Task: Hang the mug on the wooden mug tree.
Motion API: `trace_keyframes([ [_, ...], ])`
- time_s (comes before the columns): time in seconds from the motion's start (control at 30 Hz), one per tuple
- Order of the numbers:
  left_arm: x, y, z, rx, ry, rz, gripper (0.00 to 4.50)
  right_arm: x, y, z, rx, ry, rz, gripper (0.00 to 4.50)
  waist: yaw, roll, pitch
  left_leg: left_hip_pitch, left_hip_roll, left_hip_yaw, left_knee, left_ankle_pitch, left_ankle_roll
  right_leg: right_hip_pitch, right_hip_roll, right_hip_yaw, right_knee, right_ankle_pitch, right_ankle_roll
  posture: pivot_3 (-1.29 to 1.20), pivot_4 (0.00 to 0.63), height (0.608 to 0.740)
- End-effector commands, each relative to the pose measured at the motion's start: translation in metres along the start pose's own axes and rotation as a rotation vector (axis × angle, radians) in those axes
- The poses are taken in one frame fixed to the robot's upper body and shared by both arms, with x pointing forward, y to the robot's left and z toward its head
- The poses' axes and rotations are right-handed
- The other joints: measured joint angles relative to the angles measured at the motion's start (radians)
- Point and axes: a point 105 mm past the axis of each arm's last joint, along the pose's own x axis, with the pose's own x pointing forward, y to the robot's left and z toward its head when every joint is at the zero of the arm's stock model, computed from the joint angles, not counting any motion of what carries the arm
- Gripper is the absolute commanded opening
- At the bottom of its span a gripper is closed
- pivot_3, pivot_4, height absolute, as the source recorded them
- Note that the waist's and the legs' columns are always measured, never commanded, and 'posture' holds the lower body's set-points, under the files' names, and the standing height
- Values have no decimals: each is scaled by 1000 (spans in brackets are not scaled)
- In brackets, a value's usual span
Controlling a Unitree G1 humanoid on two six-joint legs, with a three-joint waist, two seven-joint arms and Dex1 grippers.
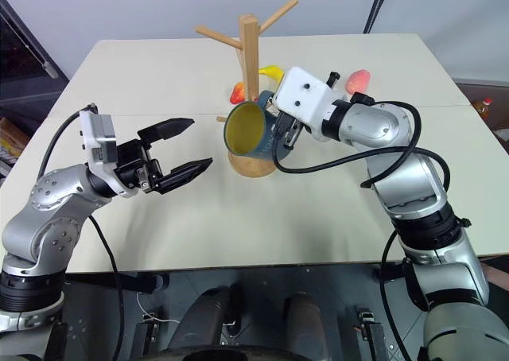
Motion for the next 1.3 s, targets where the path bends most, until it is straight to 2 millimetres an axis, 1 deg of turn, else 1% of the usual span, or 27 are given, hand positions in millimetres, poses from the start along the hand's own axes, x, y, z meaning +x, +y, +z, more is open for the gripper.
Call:
trace_keyframes([
  [0.03,0,-2,17,58,-39,-10,4500,0,-7,7,-33,-12,-32,42,0,0,0,0,0,0,0,0,0,0,0,0,0,0,0,0,150,740],
  [0.27,1,-1,18,61,-46,-7,4500,3,-8,8,-28,-22,-41,42,0,0,0,0,0,0,0,0,0,0,0,0,0,0,0,0,150,740],
  [0.3,1,-1,18,62,-46,-7,4500,3,-9,9,-27,-25,-44,677,0,0,0,0,0,0,0,0,0,0,0,0,0,0,0,0,150,740],
  [0.33,1,-1,18,62,-47,-7,4500,3,-10,10,-28,-28,-48,909,0,0,0,0,0,0,0,0,0,0,0,0,0,0,0,0,150,740],
  [0.37,1,-1,18,62,-47,-6,4500,3,-10,10,-31,-31,-51,1324,0,0,0,0,0,0,0,0,0,0,0,0,0,0,0,0,150,740],
  [0.4,1,-1,18,62,-47,-6,4500,3,-11,11,-37,-32,-56,1880,0,0,0,0,0,0,0,0,0,0,0,0,0,0,0,0,150,740],
  [0.43,1,-1,18,62,-47,-6,4500,2,-12,12,-43,-33,-61,2334,0,0,0,0,0,0,0,0,0,0,0,0,0,0,0,0,150,740],
  [0.6,0,0,17,61,-44,-4,4500,-8,-18,14,-65,-36,-68,2334,0,0,0,0,0,0,0,0,0,0,0,0,0,0,0,0,150,740],
  [0.7,-3,3,14,46,-37,20,4500,-33,-27,14,-63,-47,-68,2334,6,0,0,0,0,0,0,0,0,0,0,0,0,0,0,0,150,740],
  [0.77,-6,8,12,33,-30,52,4500,-46,-29,10,-14,-56,-73,2334,7,-1,1,0,0,0,0,0,0,1,0,-1,-1,0,0,0,150,740],
  [0.87,-17,20,-1,16,12,141,4500,-66,-25,-19,124,-17,-90,2334,5,-2,0,0,0,0,0,0,0,2,-1,-1,-1,0,0,0,150,740],
  [0.97,-32,35,-20,8,55,272,4500,-77,-10,-50,290,-7,-118,2334,1,-2,0,1,0,0,0,0,0,1,-1,0,0,0,0,0,150,740],
  [1.03,-47,47,-39,0,95,402,4500,-78,5,-66,393,-36,-140,2334,-1,-2,0,1,0,0,-1,0,0,1,-1,1,0,0,0,0,150,740],
  [1.1,-61,54,-57,-16,134,500,4500,-78,16,-80,477,-65,-168,2334,-3,-2,0,1,0,0,0,0,0,1,0,1,1,0,0,0,150,740],
  [1.2,-79,55,-79,-31,179,615,4500,-77,31,-102,590,-84,-204,2334,0,-2,0,1,0,0,0,0,0,1,-1,1,1,0,0,0,150,740],
  [1.3,-90,53,-93,-38,209,689,4500,-77,39,-115,661,-105,-225,2334,4,-2,0,1,0,0,0,0,0,1,-1,1,0,0,0,0,150,740],
])
